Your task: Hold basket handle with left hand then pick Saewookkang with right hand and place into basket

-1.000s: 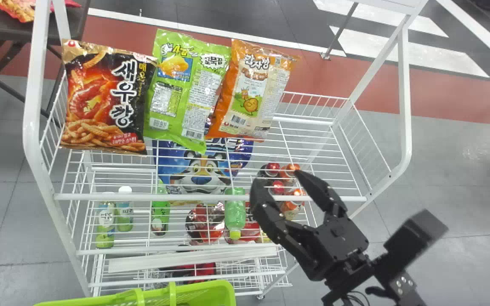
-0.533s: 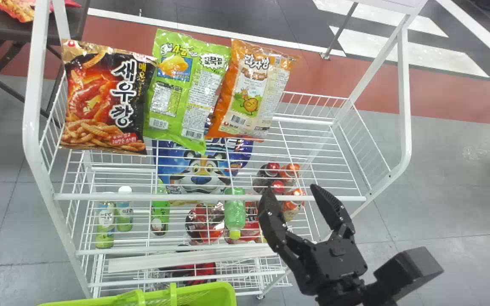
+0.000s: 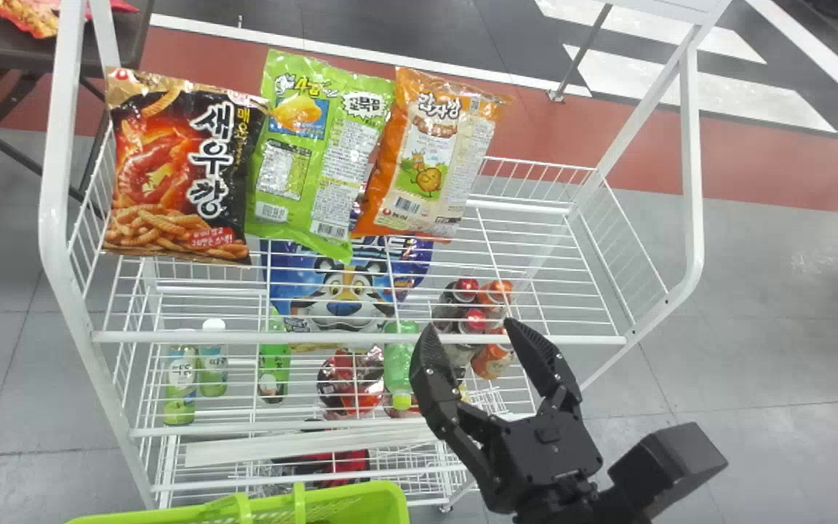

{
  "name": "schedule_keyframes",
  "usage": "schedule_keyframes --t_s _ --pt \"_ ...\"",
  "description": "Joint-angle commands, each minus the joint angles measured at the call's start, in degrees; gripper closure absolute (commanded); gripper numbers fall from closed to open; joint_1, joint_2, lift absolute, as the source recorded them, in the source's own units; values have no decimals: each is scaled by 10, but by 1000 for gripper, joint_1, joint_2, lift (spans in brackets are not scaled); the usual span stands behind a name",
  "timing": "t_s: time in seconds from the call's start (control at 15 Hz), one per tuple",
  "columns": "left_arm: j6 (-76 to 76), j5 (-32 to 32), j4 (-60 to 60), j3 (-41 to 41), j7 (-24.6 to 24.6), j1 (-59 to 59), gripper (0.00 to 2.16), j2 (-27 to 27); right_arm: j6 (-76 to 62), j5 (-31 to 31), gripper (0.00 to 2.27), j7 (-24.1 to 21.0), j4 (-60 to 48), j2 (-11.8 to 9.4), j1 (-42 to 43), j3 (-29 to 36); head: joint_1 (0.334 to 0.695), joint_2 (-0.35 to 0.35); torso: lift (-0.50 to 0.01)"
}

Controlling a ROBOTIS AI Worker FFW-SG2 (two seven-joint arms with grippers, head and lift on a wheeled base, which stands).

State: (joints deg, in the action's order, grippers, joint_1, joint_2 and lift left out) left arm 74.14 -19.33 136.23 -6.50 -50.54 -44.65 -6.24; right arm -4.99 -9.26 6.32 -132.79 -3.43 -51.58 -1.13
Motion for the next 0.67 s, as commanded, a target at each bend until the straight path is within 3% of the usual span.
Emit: schedule_keyframes --t_s 0.0,0.6 --pt "0 0 0 0 -1 -1 1828 0 0 0 124 0 -1 -1 -1 -3 695 -350 -19" --pt "0 0 5 0 -2 -7 1828 0 14 0 124 0 -10 -3 -4 -12 695 -350 -19"
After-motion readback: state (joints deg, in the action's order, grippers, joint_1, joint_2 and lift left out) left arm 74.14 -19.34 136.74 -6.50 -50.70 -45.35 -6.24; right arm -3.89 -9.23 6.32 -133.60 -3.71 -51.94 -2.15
